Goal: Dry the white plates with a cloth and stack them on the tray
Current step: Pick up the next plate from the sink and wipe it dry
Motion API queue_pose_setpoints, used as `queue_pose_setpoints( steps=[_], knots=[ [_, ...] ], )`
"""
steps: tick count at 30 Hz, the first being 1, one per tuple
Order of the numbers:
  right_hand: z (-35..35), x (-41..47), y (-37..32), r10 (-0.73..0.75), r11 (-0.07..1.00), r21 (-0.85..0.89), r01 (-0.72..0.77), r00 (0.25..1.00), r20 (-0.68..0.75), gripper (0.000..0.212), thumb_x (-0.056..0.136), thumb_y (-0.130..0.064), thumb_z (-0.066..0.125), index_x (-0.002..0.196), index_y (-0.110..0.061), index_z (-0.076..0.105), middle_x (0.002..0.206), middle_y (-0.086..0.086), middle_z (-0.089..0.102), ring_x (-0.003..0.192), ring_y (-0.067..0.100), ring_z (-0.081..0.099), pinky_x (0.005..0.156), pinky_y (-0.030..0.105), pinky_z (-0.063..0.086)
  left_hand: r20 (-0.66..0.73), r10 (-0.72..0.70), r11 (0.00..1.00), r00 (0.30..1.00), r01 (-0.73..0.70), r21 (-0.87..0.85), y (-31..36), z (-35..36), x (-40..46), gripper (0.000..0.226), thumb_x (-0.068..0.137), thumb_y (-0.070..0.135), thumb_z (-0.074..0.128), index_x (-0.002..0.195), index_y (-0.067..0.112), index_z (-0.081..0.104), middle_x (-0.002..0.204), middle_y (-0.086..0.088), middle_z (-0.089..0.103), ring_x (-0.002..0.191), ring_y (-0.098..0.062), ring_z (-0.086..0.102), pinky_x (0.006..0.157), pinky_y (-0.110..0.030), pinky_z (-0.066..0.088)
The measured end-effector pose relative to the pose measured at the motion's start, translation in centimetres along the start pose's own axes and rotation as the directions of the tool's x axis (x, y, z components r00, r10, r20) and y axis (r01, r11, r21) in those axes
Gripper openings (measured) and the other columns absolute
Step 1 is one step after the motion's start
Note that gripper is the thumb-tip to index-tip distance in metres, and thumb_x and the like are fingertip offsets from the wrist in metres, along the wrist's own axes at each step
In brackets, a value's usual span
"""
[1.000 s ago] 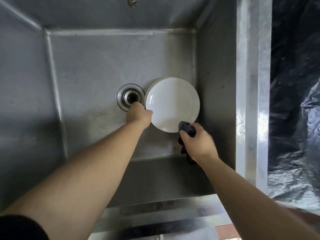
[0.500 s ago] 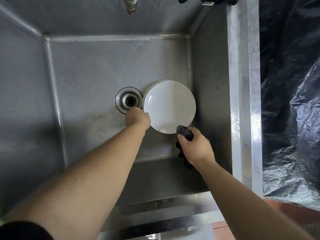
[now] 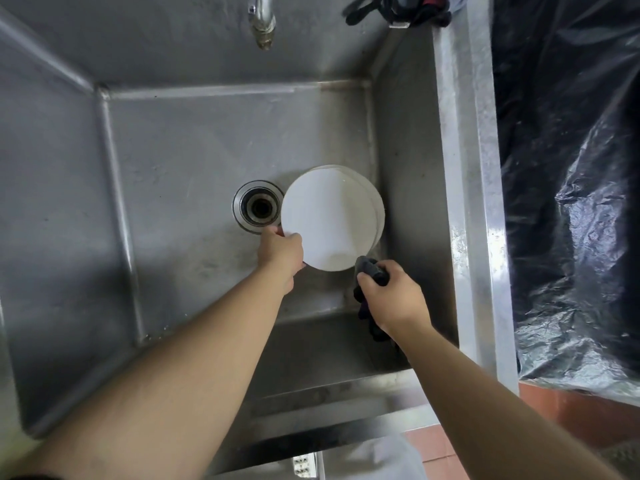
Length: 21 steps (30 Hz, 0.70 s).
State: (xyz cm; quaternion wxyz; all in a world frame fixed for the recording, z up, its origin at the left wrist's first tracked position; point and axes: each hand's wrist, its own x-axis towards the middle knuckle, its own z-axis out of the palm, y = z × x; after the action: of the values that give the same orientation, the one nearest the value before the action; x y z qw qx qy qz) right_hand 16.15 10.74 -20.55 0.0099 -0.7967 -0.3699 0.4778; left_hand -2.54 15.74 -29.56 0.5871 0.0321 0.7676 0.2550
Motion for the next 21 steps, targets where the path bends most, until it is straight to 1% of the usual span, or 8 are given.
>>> queue_pose_setpoints(
  steps=[4,8,10,11,14,17,19,21],
  knots=[
    [-0.3,-0.9,0.0,0.001,1.0,-0.005,-0.001,1.0,-0.015,0.016,0.097,-0.052,0.062,0.108,-0.043,0.055,0.074,-0.011,0.072,0.054,0.0,0.069,0.035,0.018,0.046,0.063,-0.026,0.999,0.998,0.029,-0.037,0.6,-0.6,-1.0,0.039,0.097,0.001,0.053,0.123,0.03,0.059,0.119,0.004,0.066,0.101,-0.02,0.068,0.067,-0.036,0.063],
    [-0.9,-2.3,-0.4,-0.009,1.0,0.026,0.01,1.0,-0.027,0.012,0.098,-0.048,0.063,0.1,-0.042,0.054,0.066,-0.015,0.07,0.057,-0.012,0.064,0.032,0.015,0.042,0.085,0.052,0.999,0.995,-0.05,-0.019,1.3,-2.5,-2.7,0.051,0.098,0.0,0.05,0.14,0.03,0.055,0.123,0.006,0.064,0.104,-0.018,0.066,0.055,-0.028,0.06],
    [-1.4,-3.4,-0.8,-0.001,0.998,0.066,0.002,1.0,-0.015,0.012,0.097,-0.049,0.063,0.1,-0.041,0.054,0.064,-0.022,0.069,0.057,-0.008,0.066,0.032,0.017,0.043,0.102,0.075,0.997,0.992,-0.073,-0.03,1.7,-4.0,-4.0,0.051,0.099,0.0,0.051,0.143,0.027,0.052,0.12,0.009,0.061,0.108,-0.019,0.064,0.056,-0.028,0.061],
    [-1.6,-4.0,-1.1,0.004,0.996,0.085,-0.003,1.0,-0.011,0.013,0.096,-0.05,0.063,0.102,-0.041,0.055,0.066,-0.02,0.07,0.056,0.0,0.069,0.034,0.019,0.045,0.105,0.087,0.996,0.991,-0.084,-0.032,2.0,-4.9,-4.7,0.051,0.099,0.0,0.051,0.143,0.027,0.051,0.118,0.011,0.06,0.111,-0.02,0.063,0.056,-0.027,0.061],
    [-2.2,-6.1,-2.5,0.02,0.99,0.138,-0.021,1.0,0.009,0.025,0.095,-0.054,0.063,0.113,-0.037,0.055,0.085,-0.009,0.07,0.076,0.014,0.07,0.059,0.031,0.056,0.105,0.116,0.993,0.988,-0.112,-0.04,3.1,-8.2,-7.6,0.048,0.099,0.0,0.052,0.139,0.027,0.051,0.119,0.011,0.06,0.115,-0.024,0.063,0.058,-0.027,0.061],
    [-3.0,-8.7,-4.2,0.042,0.963,0.266,-0.05,0.998,0.036,0.019,0.096,-0.053,0.064,0.105,-0.037,0.058,0.1,-0.002,0.069,0.091,0.023,0.067,0.083,0.045,0.061,0.115,0.148,0.988,0.982,-0.142,-0.056,4.1,-11.5,-11.0,0.048,0.098,-0.003,0.053,0.136,0.027,0.05,0.125,0.006,0.06,0.116,-0.028,0.064,0.062,-0.032,0.062],
    [-3.7,-10.7,-5.6,0.04,0.932,0.359,-0.057,0.998,0.055,0.015,0.096,-0.048,0.066,0.103,-0.035,0.063,0.099,0.002,0.071,0.089,0.025,0.07,0.076,0.043,0.062,0.121,0.174,0.984,0.977,-0.169,-0.056,4.8,-13.8,-13.4,0.048,0.098,-0.003,0.054,0.134,0.029,0.05,0.123,0.009,0.061,0.113,-0.025,0.066,0.065,-0.035,0.063],
    [-4.4,-12.6,-7.0,0.013,0.893,0.446,-0.051,0.996,0.088,0.015,0.096,-0.042,0.067,0.107,-0.032,0.066,0.088,0.003,0.077,0.073,0.021,0.074,0.059,0.033,0.058,0.123,0.198,0.98,0.972,-0.192,-0.062,5.5,-15.7,-15.6,0.052,0.098,-0.002,0.056,0.138,0.031,0.049,0.123,0.013,0.062,0.11,-0.02,0.066,0.073,-0.041,0.065]
  ],
)
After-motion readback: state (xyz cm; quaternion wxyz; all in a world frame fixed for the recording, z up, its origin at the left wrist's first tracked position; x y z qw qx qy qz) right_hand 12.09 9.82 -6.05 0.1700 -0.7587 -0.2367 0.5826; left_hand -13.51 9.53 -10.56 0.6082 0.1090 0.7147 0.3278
